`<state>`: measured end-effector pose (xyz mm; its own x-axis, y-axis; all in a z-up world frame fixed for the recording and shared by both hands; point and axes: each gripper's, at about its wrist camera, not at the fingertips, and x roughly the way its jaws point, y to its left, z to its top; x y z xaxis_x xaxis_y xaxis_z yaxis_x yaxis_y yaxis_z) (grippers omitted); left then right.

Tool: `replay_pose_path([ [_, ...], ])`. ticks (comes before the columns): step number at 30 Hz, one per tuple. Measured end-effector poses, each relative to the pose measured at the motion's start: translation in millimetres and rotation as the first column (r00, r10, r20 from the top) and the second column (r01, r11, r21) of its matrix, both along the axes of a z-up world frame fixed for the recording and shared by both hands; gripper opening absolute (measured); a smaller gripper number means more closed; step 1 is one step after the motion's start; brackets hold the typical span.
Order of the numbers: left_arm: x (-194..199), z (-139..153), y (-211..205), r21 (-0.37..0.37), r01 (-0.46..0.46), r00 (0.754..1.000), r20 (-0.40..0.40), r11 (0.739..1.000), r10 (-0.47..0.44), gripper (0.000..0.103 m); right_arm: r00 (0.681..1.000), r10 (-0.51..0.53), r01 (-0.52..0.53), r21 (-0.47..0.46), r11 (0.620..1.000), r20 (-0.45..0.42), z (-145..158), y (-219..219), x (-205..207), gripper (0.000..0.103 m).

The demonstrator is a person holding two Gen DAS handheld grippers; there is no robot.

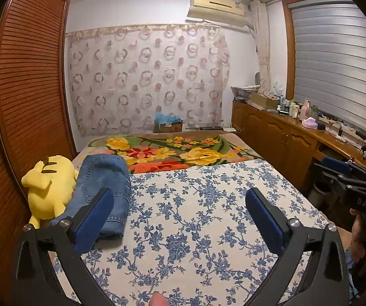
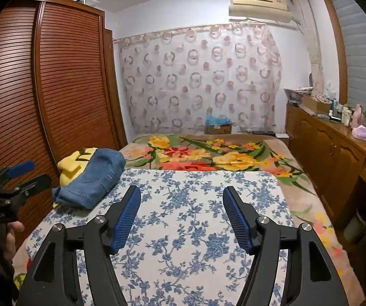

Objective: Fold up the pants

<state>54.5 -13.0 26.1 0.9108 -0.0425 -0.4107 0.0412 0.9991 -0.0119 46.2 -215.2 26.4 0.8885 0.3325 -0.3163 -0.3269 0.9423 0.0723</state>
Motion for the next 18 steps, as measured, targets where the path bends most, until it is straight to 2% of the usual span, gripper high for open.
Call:
replay_pose_path([
  [5, -3.7, 0.6, -3.2, 0.007, -0.019, 1.0, -0.001, 1.0, 0.019, 0.103, 1.0, -0.009, 0.009, 0.016, 1.0, -0.006, -2.1, -0.9, 5.4, 0.069],
  [18, -12.6, -0.7, -6.3, -0.008, 0.0, 1.0, -0.001, 1.0, 0.0, 0.103, 1.0, -0.018, 0.018, 0.014, 1.0, 0.001, -1.7, -4.0, 8.3, 0.069],
])
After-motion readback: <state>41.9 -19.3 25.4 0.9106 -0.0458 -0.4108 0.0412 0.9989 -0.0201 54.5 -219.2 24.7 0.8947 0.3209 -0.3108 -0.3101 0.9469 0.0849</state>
